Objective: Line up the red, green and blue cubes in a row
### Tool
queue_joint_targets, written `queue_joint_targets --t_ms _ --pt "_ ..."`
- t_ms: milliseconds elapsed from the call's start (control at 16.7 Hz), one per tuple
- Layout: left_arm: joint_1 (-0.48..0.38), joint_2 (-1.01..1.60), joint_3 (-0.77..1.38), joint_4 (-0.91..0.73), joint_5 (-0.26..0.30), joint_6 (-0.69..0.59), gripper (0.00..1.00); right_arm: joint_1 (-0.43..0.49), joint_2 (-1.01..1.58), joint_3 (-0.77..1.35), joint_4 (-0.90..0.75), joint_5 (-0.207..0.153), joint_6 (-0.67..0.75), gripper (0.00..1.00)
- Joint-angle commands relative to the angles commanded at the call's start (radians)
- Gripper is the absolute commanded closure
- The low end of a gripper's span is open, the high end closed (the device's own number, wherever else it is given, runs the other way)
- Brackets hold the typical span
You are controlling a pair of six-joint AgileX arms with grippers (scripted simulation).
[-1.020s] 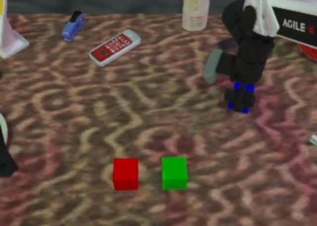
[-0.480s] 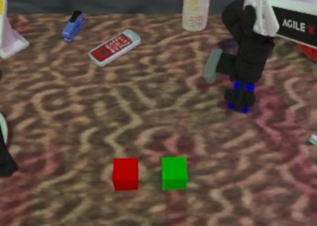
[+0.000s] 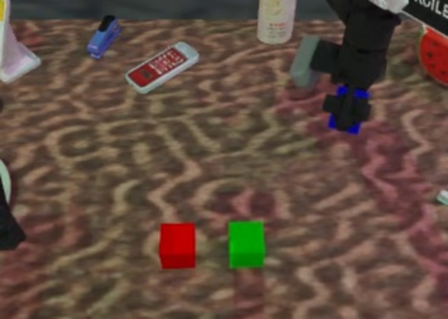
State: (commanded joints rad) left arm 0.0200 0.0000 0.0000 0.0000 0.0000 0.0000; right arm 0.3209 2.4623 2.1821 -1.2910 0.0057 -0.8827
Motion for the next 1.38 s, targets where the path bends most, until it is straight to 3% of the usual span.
queue_joint_targets --t_ms 420,1080,1380 --pt "0.000 0.000 0.000 0.000 0.000 0.000 0.00 0.016 -0.032 -0.035 0.013 -0.001 0.003 1.00" --pt "0.000 0.000 0.000 0.000 0.000 0.000 0.00 0.326 -0.488 -0.727 0.217 -0.009 0.033 1.00" --pt "0.000 0.000 0.000 0.000 0.000 0.000 0.00 0.385 -0.571 -0.823 0.256 -0.009 0.036 1.00"
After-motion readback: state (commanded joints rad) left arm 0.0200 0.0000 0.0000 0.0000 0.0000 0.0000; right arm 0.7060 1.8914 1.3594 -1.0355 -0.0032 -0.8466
